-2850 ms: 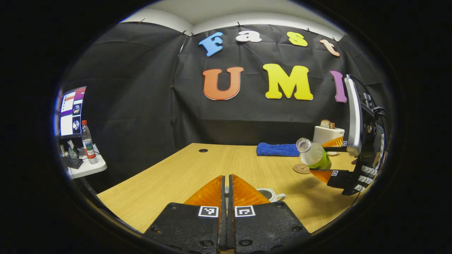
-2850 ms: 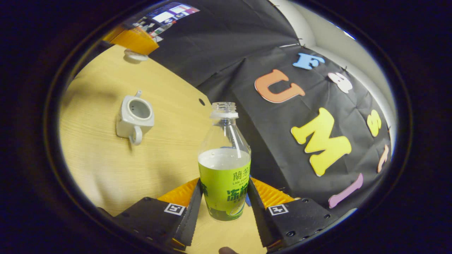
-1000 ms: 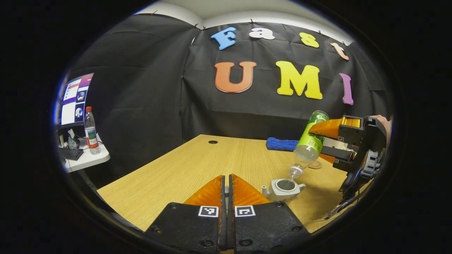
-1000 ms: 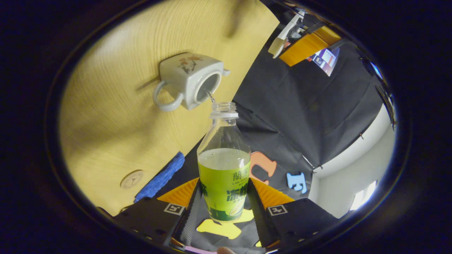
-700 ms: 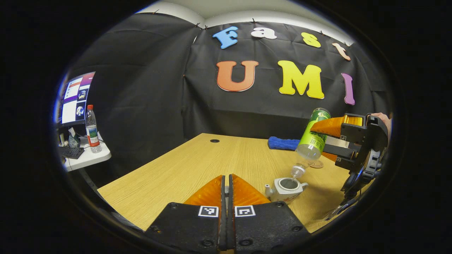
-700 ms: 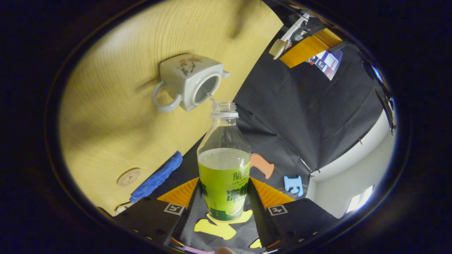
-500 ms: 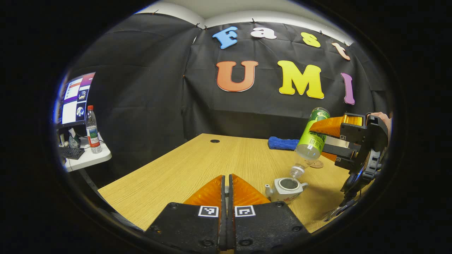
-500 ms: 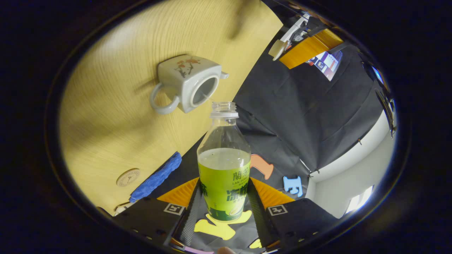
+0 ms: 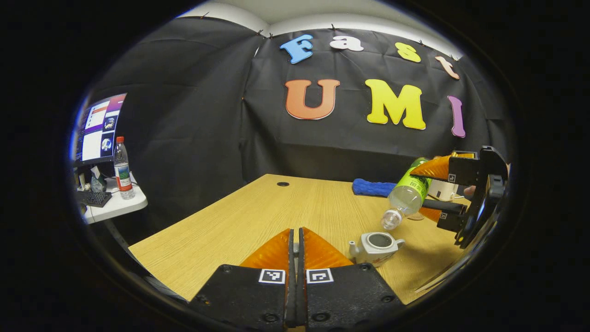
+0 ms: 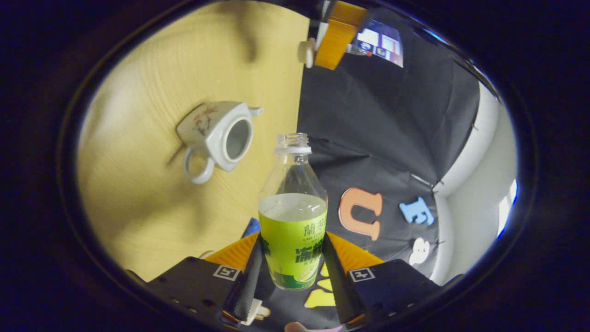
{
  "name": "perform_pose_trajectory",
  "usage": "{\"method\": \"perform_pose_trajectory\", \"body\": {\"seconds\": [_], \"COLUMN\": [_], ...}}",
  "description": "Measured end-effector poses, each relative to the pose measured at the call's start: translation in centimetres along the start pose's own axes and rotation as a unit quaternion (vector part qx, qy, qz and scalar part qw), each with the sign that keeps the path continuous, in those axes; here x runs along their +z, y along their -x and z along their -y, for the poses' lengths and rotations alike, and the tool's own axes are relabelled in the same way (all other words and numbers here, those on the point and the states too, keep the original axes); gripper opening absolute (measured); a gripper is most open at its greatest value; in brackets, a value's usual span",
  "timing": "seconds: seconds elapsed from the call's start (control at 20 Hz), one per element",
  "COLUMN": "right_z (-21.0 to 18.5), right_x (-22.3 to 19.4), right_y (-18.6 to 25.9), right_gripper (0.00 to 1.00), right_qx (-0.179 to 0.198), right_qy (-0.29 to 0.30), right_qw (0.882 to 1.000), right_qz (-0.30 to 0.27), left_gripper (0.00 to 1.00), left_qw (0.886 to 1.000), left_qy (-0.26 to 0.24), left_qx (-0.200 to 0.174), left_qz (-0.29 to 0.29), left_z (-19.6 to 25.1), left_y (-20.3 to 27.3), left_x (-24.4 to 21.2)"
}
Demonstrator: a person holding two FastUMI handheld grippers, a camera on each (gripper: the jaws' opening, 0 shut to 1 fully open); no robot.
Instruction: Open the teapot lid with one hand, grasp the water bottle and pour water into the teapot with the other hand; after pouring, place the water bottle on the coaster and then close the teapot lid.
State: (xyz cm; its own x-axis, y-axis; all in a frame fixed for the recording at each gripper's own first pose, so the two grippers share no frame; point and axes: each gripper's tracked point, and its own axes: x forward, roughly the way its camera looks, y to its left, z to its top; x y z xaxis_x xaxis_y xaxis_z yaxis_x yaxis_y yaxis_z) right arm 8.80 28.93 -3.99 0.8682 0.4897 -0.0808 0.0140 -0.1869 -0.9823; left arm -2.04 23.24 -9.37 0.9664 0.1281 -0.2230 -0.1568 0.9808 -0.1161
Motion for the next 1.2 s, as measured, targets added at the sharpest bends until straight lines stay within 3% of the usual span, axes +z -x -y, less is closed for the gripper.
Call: {"method": "perform_pose_trajectory", "body": {"seconds": [0.1, 0.2, 0.4, 0.65, 0.7, 0.8, 0.9, 1.2], "right_z": [-0.4, -0.5, 1.1, 1.2, 0.6, -0.6, -2.3, -5.1], "right_x": [-1.2, -2.0, -5.3, -13.4, -14.4, -15.8, -17.1, -18.2], "right_y": [0.7, 1.6, 1.9, -1.3, -2.1, -3.3, -4.9, -7.0], "right_gripper": [0.7, 0.7, 0.7, 0.7, 0.7, 0.7, 0.7, 0.7], "right_qx": [0.025, 0.049, 0.046, 0.003, -0.002, -0.01, -0.021, -0.014], "right_qy": [-0.125, -0.271, -0.504, -0.703, -0.724, -0.754, -0.77, -0.768], "right_qw": [0.992, 0.961, 0.862, 0.708, 0.686, 0.653, 0.631, 0.631], "right_qz": [-0.015, -0.021, -0.03, -0.063, -0.068, -0.075, -0.088, -0.112], "left_gripper": [0.02, 0.02, 0.02, 0.02, 0.03, 0.02, 0.03, 0.03], "left_qw": [1.0, 1.0, 1.0, 0.999, 0.999, 0.998, 0.998, 0.999], "left_qy": [0.002, 0.002, 0.003, -0.013, -0.013, -0.017, -0.021, -0.023], "left_qx": [-0.006, -0.009, -0.023, -0.039, -0.041, -0.047, -0.048, -0.041], "left_qz": [0.005, 0.006, 0.014, 0.021, 0.022, 0.022, 0.024, 0.023], "left_z": [0.6, 1.0, 3.0, 5.1, 5.3, 5.9, 6.0, 5.4], "left_y": [0.0, 0.1, 0.1, 0.1, 0.2, 0.2, 0.2, 0.2], "left_x": [0.3, 0.4, 1.1, 1.7, 1.8, 1.9, 2.0, 1.9]}}
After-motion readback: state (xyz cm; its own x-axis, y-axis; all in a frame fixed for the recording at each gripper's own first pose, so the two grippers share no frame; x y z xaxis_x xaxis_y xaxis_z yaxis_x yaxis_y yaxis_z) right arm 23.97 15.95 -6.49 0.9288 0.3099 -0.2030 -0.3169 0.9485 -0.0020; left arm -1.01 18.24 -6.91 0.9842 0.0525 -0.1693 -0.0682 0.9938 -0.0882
